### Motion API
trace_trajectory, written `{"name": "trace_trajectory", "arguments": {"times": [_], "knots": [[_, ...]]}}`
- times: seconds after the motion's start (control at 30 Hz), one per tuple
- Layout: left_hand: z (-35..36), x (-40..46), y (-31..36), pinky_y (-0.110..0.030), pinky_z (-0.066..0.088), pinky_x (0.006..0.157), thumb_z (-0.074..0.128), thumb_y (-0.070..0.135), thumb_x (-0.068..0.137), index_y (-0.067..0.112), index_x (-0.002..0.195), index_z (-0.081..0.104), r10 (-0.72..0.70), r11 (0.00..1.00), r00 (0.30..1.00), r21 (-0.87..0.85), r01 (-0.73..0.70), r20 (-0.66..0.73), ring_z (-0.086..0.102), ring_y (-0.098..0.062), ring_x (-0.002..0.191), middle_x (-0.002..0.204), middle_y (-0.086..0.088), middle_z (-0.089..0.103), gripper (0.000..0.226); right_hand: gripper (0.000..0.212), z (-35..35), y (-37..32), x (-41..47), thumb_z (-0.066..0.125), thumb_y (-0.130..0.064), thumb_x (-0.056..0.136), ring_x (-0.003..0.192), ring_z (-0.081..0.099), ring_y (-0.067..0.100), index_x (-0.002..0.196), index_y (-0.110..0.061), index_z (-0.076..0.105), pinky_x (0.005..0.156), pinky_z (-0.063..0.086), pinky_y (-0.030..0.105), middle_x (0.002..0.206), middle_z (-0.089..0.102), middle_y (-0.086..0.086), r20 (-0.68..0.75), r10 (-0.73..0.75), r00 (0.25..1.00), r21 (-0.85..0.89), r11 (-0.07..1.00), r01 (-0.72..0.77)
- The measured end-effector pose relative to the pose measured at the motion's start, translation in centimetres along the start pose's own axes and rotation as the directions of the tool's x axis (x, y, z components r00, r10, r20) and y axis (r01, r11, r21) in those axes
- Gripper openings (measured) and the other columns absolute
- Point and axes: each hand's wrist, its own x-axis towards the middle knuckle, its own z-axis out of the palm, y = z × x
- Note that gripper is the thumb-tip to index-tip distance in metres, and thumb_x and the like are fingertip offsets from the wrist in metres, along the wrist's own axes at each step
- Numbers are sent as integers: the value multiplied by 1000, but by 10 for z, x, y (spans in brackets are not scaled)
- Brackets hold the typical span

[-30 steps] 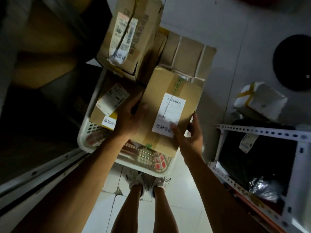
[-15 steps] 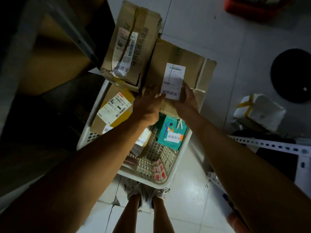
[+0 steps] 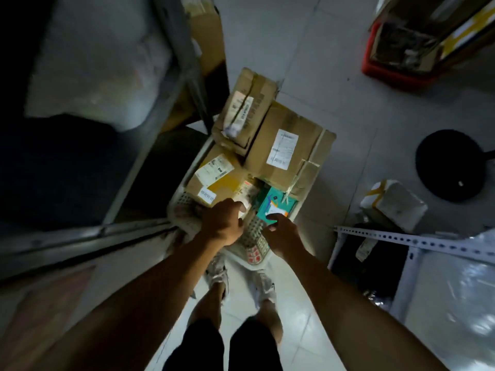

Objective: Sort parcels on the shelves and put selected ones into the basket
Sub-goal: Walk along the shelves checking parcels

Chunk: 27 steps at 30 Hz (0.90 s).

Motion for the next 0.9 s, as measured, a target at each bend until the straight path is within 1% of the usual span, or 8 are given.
{"name": "trace_trajectory", "arguments": {"times": [0.1, 0.13, 0.3, 0.4, 0.5, 0.67, 0.77, 0.9], "knots": [[-22, -81, -3, -34, 48, 98, 61, 24, 92, 25, 124, 63, -122, 989, 991, -89, 117, -46, 60, -24, 120, 126, -2, 65, 32, 39, 4, -28, -58, 61, -18, 97, 126, 56, 28, 135, -11, 58, 100, 42, 29, 135, 62, 11, 173, -148, 974, -231, 955, 186], [-27, -107, -4, -34, 46, 101, 60, 23, 93, 24, 128, 62, -155, 982, 986, -122, 147, -62, 58, -25, 123, 130, -3, 64, 35, 37, 7, -38, -78, 60, -21, 98, 127, 54, 27, 133, -9, 60, 102, 40, 32, 136, 61, 11, 231, -189, 954, -276, 928, 251], [-39, -234, -3, -38, 50, 98, 63, 25, 91, 27, 122, 64, -431, 873, 892, -316, 372, -140, 59, -23, 121, 127, 1, 64, 31, 42, 21, -79, -161, 65, -23, 95, 121, 58, 31, 134, -9, 59, 84, 38, 26, 131, 62, 12, 489, -322, 811, -366, 768, 525], [-35, -302, -2, -34, 48, 93, 61, 23, 91, 28, 123, 64, -567, 784, 805, -416, 462, -175, 57, -21, 121, 129, 3, 63, 33, 44, 38, -96, -206, 68, -26, 91, 109, 63, 25, 133, -21, 58, 89, 51, 32, 119, 66, 4, 585, -321, 745, -443, 643, 625], [-27, -375, -5, -33, 48, 93, 61, 28, 92, 32, 127, 61, -683, 691, 695, -509, 513, -226, 56, -20, 121, 127, 3, 63, 36, 38, 65, -104, -251, 63, -17, 91, 95, 65, 22, 129, -21, 62, 85, 57, 38, 105, 67, 3, 705, -355, 614, -440, 460, 771], [21, -521, -7, -30, 45, 96, 62, 34, 93, 32, 128, 58, -869, 480, 422, -653, 586, -260, 54, -15, 122, 123, 9, 63, 35, 35, 120, -102, -346, 68, -20, 93, 120, 61, 24, 127, -14, 64, 92, 43, 20, 127, 66, 6, 897, -259, 359, -350, 82, 933], [73, -611, 5, -32, 46, 96, 62, 33, 93, 30, 126, 60, -948, 316, 231, -754, 576, -221, 56, -17, 117, 118, 7, 65, 34, 38, 167, -78, -415, 71, -23, 93, 114, 63, 22, 128, -13, 64, 91, 44, 21, 124, 67, 8, 963, -135, 232, -243, -72, 967], [139, -698, 32, -35, 51, 95, 62, 36, 90, 34, 121, 63, -993, 119, 55, -833, 540, -106, 60, -16, 112, 113, 11, 67, 31, 35, 218, -27, -500, 68, -25, 92, 97, 65, 18, 126, -21, 64, 93, 53, 31, 105, 69, 1, 993, -7, 121, -120, -192, 974]]}}
